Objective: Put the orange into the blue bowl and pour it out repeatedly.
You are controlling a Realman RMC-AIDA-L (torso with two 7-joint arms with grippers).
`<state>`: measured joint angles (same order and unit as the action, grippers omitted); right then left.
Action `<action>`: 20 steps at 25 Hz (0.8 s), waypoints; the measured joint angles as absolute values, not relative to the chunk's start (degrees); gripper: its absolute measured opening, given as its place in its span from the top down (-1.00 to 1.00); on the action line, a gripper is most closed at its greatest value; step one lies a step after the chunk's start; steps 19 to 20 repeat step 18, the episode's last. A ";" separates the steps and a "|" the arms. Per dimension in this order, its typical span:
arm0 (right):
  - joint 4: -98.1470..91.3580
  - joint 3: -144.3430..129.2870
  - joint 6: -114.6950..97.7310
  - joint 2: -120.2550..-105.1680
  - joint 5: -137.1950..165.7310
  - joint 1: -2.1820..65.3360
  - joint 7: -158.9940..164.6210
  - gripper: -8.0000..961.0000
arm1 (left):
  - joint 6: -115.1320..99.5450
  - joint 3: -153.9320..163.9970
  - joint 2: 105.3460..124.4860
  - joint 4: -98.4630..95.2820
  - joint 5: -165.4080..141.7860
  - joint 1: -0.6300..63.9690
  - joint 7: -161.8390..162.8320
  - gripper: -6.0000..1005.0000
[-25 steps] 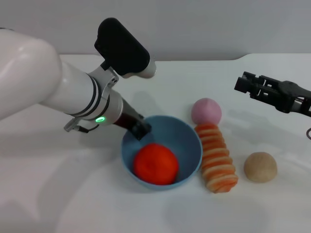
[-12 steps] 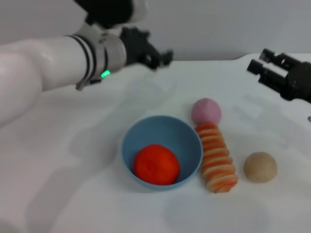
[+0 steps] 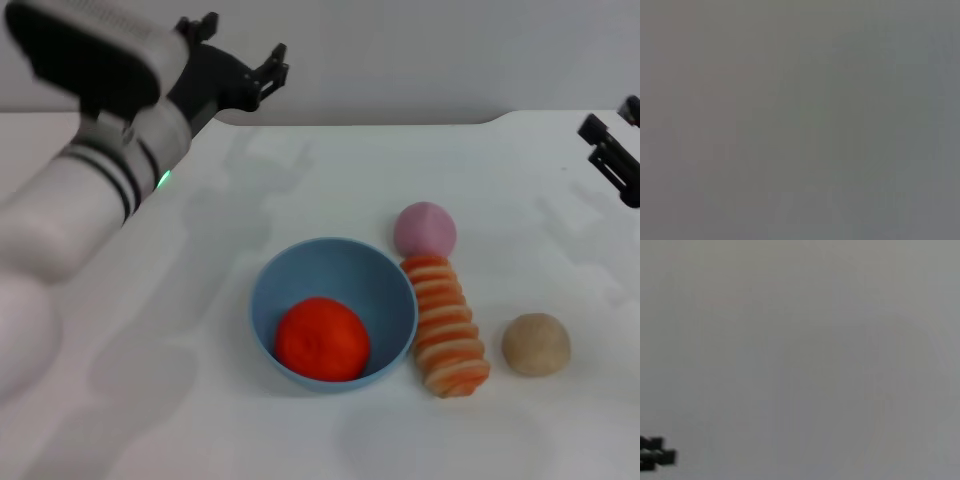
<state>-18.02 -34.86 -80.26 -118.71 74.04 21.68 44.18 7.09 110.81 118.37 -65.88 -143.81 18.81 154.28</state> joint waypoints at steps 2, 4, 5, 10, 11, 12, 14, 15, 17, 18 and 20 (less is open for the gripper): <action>-17.69 -34.25 -80.26 -118.67 73.99 20.86 44.19 -0.31 | 16.75 114.37 118.34 -64.27 -143.78 16.28 154.35 -0.62; -16.80 -33.38 -80.30 -118.65 73.90 20.33 44.80 -0.32 | 25.56 117.55 118.37 -62.32 -143.75 14.34 154.41 -0.62; -15.95 -32.72 -80.27 -118.62 73.76 20.21 45.49 -0.32 | 29.22 119.25 118.41 -61.10 -143.33 13.61 154.52 -0.62; -13.16 -29.56 -78.79 -118.77 72.79 20.00 43.34 -0.44 | 31.92 122.38 118.38 -57.70 -138.71 13.96 155.17 -0.61; -12.72 -29.10 -78.48 -118.81 72.64 19.92 42.05 -0.47 | 31.91 122.81 118.34 -57.07 -137.79 14.24 155.44 -0.61; -12.11 -28.59 -78.06 -118.82 72.46 19.87 40.58 -0.49 | 32.12 123.22 118.30 -56.44 -137.35 14.32 155.72 -0.61; -11.52 -27.28 -77.58 -118.84 72.33 19.82 39.62 -0.55 | 33.02 123.73 118.29 -55.55 -137.12 14.28 156.07 -0.61; -10.85 -25.86 -77.39 -118.87 72.28 19.83 38.92 -0.57 | 33.35 123.76 118.30 -55.31 -137.11 14.17 156.11 -0.61; -9.16 -22.83 -77.23 -118.88 72.23 20.01 37.09 -0.60 | 33.98 123.88 118.36 -54.63 -137.04 14.15 156.11 -0.61; -8.48 -21.63 -77.22 -118.88 72.23 20.11 36.11 -0.60 | 34.21 123.96 118.37 -54.25 -137.00 14.28 156.09 -0.61; -8.48 -21.63 -77.22 -118.88 72.23 20.11 36.11 -0.60 | 34.21 123.96 118.37 -54.25 -137.00 14.28 156.09 -0.61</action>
